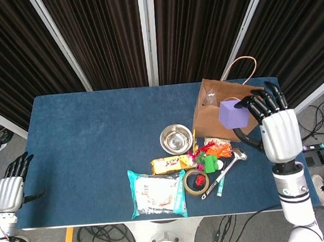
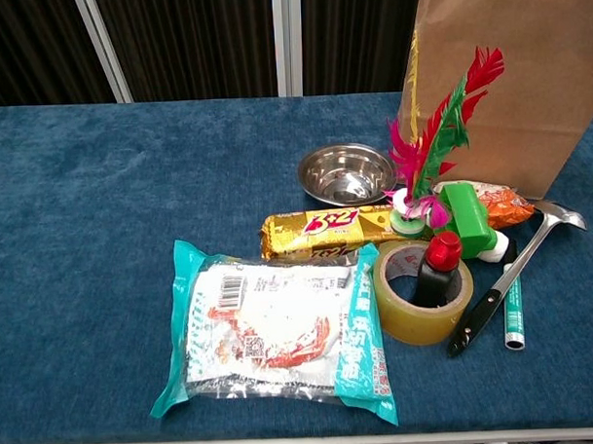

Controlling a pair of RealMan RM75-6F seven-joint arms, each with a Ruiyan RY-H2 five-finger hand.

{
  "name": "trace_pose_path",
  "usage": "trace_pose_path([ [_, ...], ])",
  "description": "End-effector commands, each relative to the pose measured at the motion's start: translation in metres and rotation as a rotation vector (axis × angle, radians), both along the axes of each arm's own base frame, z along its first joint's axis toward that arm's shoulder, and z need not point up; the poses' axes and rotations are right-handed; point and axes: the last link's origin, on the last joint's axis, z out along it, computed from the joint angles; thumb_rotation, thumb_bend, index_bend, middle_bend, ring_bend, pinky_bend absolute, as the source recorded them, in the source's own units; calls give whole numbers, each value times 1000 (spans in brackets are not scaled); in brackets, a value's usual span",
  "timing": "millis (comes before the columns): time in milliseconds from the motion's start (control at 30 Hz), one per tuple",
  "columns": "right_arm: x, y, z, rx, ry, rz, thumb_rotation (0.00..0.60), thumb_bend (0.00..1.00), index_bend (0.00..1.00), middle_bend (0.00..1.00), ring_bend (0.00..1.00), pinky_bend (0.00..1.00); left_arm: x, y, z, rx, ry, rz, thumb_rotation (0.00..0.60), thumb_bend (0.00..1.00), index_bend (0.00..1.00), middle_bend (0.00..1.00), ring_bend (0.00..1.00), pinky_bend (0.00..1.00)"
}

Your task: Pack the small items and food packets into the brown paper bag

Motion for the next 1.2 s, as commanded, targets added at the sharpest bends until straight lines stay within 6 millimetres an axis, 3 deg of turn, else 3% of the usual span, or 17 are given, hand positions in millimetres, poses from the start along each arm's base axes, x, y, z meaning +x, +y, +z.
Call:
trace_pose_path([
  [33, 9, -26, 19, -89, 38, -28, 600, 181, 449, 482, 254, 155, 0, 1, 0, 2, 0, -1, 600, 131, 80, 56, 0, 119],
  [233, -5, -58, 18, -129, 128, -123, 600, 181, 450, 482, 254, 156, 0, 2, 2, 2, -3, 1, 600, 131, 80, 56, 0, 119],
  [467, -34, -100, 3, -97, 214, -275, 600, 181, 450, 481, 254, 156, 5, 4, 3, 15, -11, -12, 600, 131, 80, 55, 0, 119],
  [600, -45, -113, -11, -40, 237, -337, 600, 179, 450, 481, 254, 156, 5, 3, 4, 14, -11, -9, 600, 131, 80, 56, 0, 118],
  [1000, -59, -118, -47, 137, 193, -432, 600, 170, 450, 473, 254, 158, 2, 2, 4, 9, -13, 2, 600, 131, 80, 55, 0, 118],
  [1133, -60, -117, -49, 196, 173, -459, 600, 19, 406, 436, 225, 148, 2, 1, 3, 6, -11, -1, 600, 131, 80, 56, 0, 118],
  [1200, -59, -118, -46, 215, 158, -463, 600, 0, 359, 427, 203, 129, 2, 1, 2, 6, -12, -1, 600, 131, 80, 56, 0, 118],
])
